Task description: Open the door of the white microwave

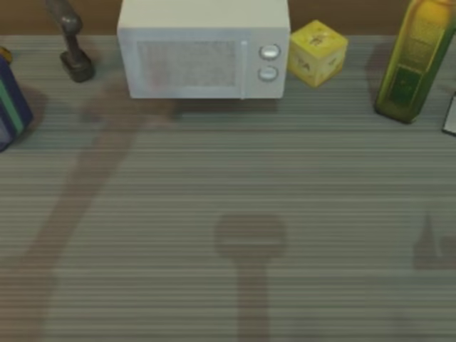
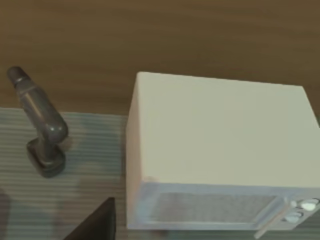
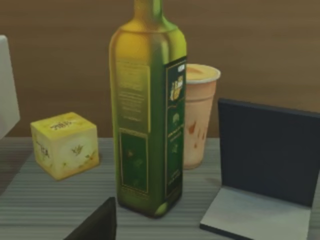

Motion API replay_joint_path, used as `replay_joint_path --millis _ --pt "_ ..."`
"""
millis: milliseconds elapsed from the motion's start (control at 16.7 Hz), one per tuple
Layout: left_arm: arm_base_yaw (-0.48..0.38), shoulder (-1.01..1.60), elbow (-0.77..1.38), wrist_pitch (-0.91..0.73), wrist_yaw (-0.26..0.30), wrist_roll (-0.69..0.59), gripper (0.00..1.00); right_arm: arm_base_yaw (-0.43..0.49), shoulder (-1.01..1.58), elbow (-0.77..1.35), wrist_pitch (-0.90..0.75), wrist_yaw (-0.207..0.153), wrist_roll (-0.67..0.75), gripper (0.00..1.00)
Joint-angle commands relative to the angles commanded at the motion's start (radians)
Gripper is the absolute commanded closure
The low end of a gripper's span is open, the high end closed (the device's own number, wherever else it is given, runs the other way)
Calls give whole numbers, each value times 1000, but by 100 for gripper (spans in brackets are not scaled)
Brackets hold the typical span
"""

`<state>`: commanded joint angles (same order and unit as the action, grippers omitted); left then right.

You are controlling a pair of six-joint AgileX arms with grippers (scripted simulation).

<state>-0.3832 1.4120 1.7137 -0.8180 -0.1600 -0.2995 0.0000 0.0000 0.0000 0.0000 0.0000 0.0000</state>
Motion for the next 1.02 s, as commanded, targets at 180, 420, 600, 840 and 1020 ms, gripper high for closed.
replay_joint_path --millis 180,420,600,840,1020 --pt "-67 263 319 -141 -33 -69 0 0 0 0 0 0 0 0" --pt "-147 601 691 -325 -74 -153 0 0 0 0 0 0 0 0" --pt "-196 828 913 -450 -103 -206 0 0 0 0 0 0 0 0" --pt "-240 1059 1112 -581 -132 -256 0 0 0 0 0 0 0 0" --pt "-256 1150 1182 -633 -144 -274 0 0 0 0 0 0 0 0"
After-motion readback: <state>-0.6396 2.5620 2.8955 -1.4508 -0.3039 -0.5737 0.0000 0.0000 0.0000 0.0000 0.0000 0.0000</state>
